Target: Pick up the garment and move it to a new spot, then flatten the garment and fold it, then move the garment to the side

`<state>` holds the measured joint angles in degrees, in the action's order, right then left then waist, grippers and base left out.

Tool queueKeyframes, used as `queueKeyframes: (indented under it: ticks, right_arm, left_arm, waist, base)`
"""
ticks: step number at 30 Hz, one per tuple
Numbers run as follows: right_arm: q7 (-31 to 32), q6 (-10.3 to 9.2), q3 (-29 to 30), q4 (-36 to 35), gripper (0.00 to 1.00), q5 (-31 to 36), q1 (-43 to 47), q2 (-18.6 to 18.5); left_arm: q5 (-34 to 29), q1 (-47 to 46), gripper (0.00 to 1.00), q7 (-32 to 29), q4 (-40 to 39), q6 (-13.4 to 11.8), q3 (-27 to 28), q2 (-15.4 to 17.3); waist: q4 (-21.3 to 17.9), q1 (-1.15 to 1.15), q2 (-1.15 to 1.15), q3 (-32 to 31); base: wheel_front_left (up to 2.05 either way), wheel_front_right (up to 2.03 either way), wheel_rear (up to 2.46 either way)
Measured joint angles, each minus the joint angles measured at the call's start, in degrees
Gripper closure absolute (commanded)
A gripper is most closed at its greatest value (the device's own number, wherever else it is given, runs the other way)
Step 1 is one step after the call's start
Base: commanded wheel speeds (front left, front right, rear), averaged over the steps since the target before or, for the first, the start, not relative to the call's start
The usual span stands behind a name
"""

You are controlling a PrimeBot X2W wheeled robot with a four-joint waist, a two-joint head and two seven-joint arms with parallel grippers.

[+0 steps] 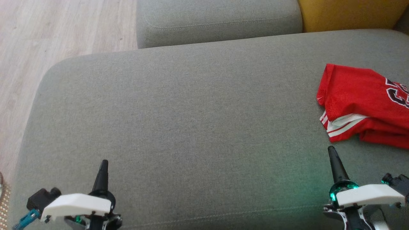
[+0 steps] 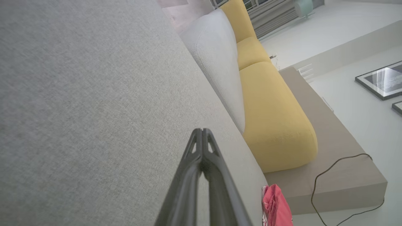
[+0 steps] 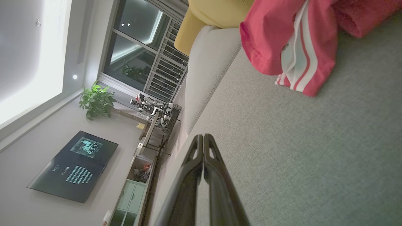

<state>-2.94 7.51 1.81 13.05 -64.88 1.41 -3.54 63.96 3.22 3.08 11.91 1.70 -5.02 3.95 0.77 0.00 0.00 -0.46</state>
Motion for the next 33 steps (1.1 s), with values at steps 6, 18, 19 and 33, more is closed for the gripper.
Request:
queueKeyframes:
  ticks: [6,18,19,33]
  right_arm:
    - [0.98,-0.01,0.41,0.38,1.0,-3.81,-0.15,-0.02]
    - [2.96,-0.01,1.4,1.11,1.0,-11.35,-1.41,-0.04]
    - [3.01,-0.01,1.47,1.13,1.0,-11.92,-1.52,-0.04]
    - [5.52,-0.01,2.58,1.93,1.0,-20.86,-3.36,-0.04]
  left_arm:
    - [4.03,-0.51,1.0,-1.01,0.57,0.89,0.65,0.0]
    - [12.01,-2.41,1.0,-2.96,1.43,1.92,2.48,-0.01]
    - [12.65,-2.53,1.0,-3.08,1.48,2.14,2.6,-0.01]
    - [21.79,-4.14,1.0,-5.32,2.68,4.03,4.87,-0.04]
  waist:
    - [-0.11,0.0,0.0,0.09]
    - [-0.31,0.0,0.0,0.26]
    - [-0.33,0.0,0.0,0.28]
    - [-0.57,0.0,0.0,0.48]
  base:
    - [0.0,0.0,0.0]
    - [0.0,0.0,0.0]
    - [0.0,0.0,0.0]
    - [0.0,0.0,0.0]
